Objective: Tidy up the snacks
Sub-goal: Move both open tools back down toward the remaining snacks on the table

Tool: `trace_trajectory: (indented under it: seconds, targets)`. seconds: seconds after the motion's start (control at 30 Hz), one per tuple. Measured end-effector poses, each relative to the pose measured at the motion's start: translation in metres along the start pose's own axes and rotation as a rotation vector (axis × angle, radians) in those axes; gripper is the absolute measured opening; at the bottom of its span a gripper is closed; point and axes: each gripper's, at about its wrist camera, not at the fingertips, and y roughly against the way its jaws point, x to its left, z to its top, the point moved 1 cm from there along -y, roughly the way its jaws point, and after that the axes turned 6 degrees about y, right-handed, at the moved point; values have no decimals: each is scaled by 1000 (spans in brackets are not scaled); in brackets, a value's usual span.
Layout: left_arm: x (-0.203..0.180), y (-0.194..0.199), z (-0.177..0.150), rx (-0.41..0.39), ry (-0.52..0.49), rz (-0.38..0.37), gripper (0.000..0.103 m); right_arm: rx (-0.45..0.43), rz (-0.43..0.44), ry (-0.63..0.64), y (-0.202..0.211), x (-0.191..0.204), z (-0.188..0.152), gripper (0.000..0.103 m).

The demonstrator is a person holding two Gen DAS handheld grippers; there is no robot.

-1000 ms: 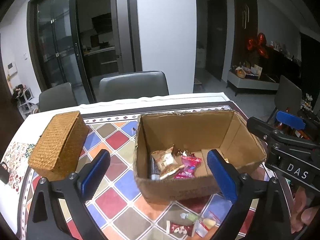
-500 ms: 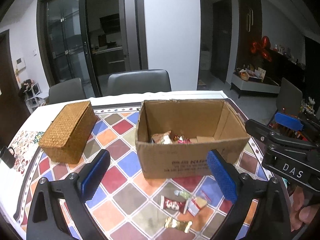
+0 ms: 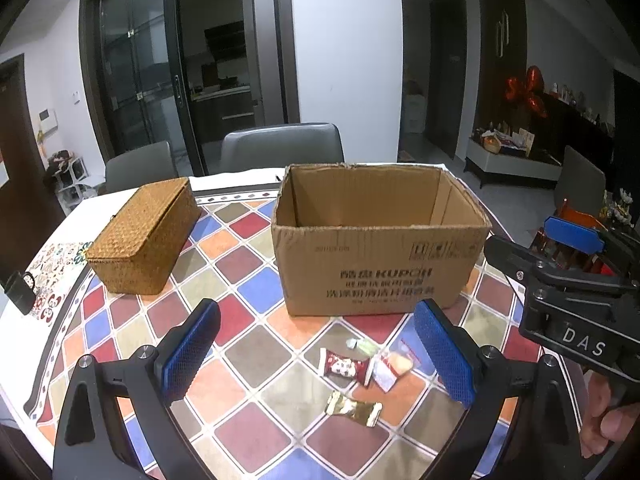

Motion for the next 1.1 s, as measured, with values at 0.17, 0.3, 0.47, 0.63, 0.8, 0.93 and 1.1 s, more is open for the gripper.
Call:
trace_trajectory:
  seconds: [0.17, 0.3, 0.47, 0.63, 0.8, 0.93, 1.1]
  targets:
    - [-2, 2, -12, 7, -12, -5, 99, 12, 6, 15, 0, 5, -12, 79]
    - [-2, -3, -26, 22, -19, -15, 99, 9, -3, 26, -1, 7, -24, 79]
    - [-5, -10, -42, 48, -37, -30, 99, 20, 8, 25, -5, 10, -38, 79]
    - [-6, -21, -58, 78, -52, -48, 99, 49, 19, 54, -15, 17, -51, 79]
    - [-3, -32, -71, 96, -54, -67, 99, 80, 31, 74, -27, 23, -61, 79]
    - [-4, -41, -82, 116, -63, -81, 98, 106, 49, 82, -36, 28, -70, 79]
    - [-3, -53, -96, 154, -66, -99, 98, 141, 68, 97, -48, 34, -80, 79]
